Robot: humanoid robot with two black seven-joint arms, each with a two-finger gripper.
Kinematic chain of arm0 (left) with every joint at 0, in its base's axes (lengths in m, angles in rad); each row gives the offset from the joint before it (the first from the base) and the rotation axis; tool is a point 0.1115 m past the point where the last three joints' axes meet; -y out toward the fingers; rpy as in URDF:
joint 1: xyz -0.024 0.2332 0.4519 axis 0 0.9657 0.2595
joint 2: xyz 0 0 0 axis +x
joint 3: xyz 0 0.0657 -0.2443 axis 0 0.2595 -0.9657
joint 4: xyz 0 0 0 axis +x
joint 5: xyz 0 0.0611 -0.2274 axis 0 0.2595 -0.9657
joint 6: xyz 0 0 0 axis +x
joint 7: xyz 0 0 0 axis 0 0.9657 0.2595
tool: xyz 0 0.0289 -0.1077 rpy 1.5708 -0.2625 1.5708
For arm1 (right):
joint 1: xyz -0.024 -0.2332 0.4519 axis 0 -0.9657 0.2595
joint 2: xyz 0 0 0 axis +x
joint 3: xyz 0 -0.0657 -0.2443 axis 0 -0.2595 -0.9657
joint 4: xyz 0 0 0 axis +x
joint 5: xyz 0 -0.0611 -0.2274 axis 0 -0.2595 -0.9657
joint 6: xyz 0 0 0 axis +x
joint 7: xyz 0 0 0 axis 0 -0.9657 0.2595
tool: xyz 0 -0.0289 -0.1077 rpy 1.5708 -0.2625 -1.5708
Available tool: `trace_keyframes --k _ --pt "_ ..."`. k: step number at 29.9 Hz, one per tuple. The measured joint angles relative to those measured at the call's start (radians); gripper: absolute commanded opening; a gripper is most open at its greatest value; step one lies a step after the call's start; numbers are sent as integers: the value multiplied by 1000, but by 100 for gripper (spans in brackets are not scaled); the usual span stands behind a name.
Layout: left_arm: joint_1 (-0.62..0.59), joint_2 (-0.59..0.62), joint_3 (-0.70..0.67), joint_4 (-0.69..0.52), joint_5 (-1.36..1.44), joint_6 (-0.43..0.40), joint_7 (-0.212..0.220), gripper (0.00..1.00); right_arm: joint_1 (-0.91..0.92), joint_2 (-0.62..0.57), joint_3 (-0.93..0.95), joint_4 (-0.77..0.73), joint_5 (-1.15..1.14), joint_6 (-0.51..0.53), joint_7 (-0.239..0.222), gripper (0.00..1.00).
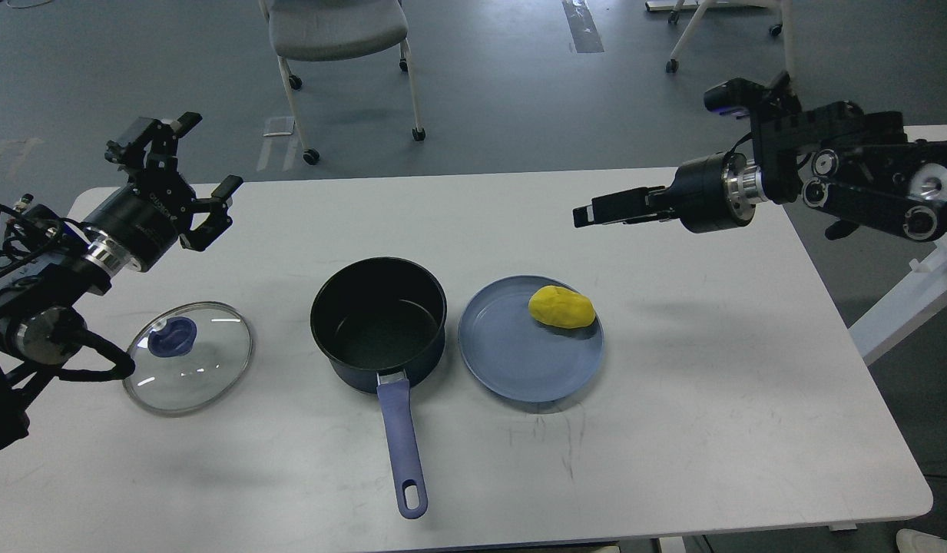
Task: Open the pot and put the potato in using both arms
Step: 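Reach the right gripper down to the yellow potato on the plate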
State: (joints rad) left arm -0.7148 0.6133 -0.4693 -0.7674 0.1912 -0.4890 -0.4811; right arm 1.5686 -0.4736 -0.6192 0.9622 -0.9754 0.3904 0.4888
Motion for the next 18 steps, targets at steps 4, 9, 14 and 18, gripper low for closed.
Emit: trace_keyframes --k 4,9,14,18 --pt "-1 17 0 -3 0 0 1 98 43 100 -123 -43 -141 -66 0 100" --pt "-2 21 0 -4 2 0 1 98 48 214 -227 -88 -196 -134 0 100" --pt "-3 22 0 -4 2 0 0 98 47 293 -270 -103 -199 -145 0 100" --pt "-3 30 0 -4 2 0 0 98 23 342 -308 -145 -200 -147 0 100"
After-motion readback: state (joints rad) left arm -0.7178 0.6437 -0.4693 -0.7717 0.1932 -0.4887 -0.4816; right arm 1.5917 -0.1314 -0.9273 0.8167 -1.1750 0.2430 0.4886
